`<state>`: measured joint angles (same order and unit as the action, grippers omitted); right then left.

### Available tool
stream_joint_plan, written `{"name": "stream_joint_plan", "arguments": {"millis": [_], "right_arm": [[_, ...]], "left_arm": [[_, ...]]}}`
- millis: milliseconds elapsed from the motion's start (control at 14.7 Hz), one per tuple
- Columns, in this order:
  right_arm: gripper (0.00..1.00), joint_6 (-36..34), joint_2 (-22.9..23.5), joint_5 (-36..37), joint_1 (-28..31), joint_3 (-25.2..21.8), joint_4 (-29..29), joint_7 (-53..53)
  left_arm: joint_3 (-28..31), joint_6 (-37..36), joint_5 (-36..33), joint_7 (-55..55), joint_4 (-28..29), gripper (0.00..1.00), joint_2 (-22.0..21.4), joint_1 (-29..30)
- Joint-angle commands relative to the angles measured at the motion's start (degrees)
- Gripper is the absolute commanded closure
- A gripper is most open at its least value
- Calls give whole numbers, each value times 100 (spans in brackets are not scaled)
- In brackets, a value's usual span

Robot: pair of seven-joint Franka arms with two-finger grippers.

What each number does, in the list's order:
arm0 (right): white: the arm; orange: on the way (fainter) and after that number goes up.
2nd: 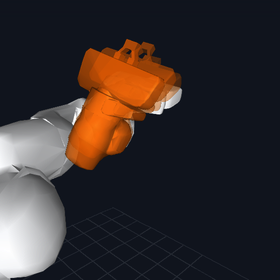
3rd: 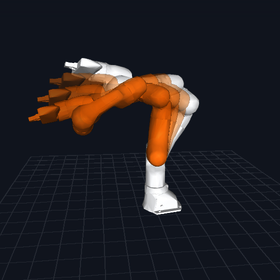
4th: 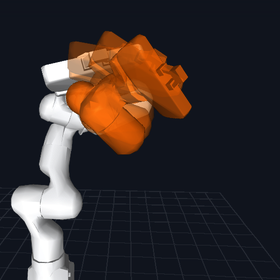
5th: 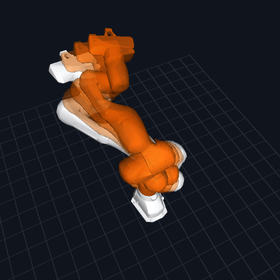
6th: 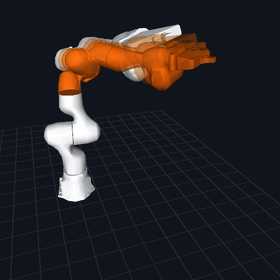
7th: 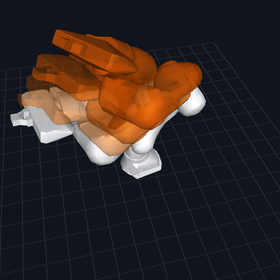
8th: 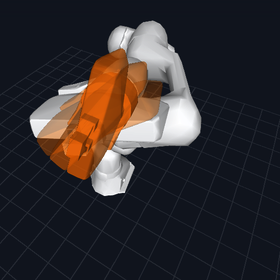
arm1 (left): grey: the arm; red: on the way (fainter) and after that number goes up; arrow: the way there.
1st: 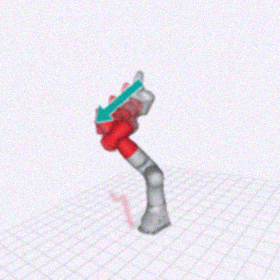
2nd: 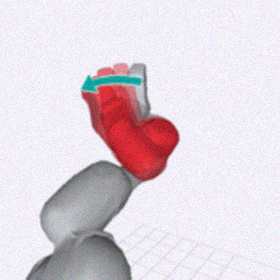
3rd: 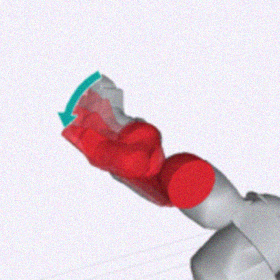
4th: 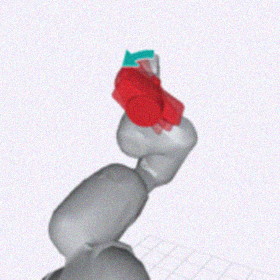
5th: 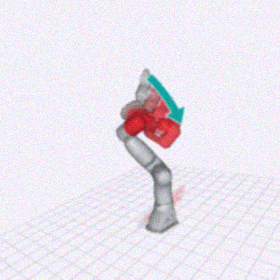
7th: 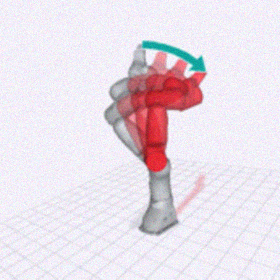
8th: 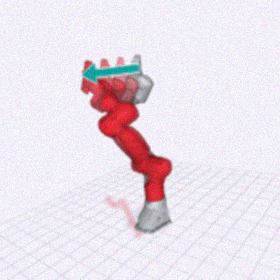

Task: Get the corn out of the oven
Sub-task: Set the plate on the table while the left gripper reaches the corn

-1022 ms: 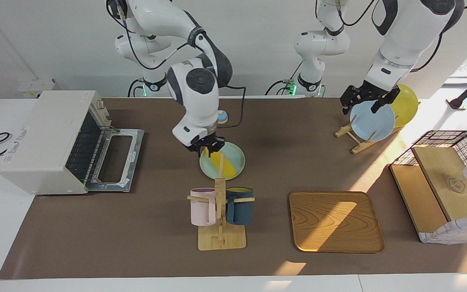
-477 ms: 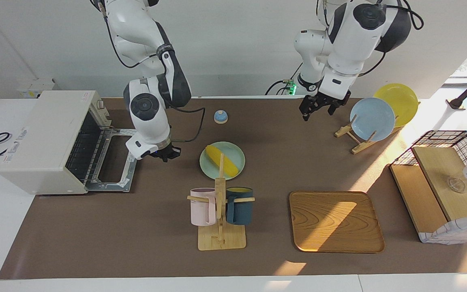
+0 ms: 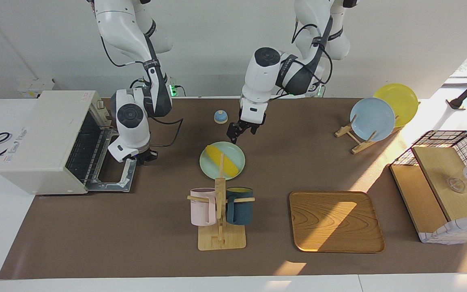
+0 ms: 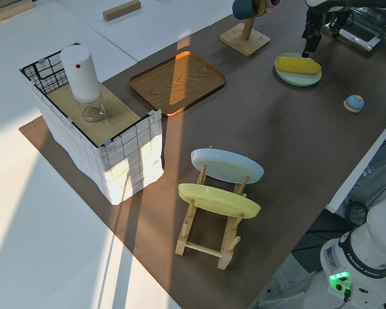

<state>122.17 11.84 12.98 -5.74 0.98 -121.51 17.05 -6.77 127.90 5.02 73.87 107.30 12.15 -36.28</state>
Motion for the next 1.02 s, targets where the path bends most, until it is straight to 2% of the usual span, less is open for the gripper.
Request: {"name": "stream_joint_plan", "arguments": {"millis": [0,341,681,817,953], "right_arm": [[100,114,-41,143,108,78,-127,-105],[100,114,-32,152,275,78,-127,-404],[100,-87,-50,389,319,78,-66,-571],[100,-367,-102,398,319,78,91,-720],[100,-1033,-216,398,415,69,520,-1149]], "left_arm": [[141,201,-62,1047,-804,0,996,-396],[141,490,-204,1657,-1185,0,1605,-538],[246,561,-256,1788,-1168,0,1650,-529],[281,561,-309,1972,-1159,0,1659,-529],[290,570,-327,2157,-1107,0,1659,-537]]}}
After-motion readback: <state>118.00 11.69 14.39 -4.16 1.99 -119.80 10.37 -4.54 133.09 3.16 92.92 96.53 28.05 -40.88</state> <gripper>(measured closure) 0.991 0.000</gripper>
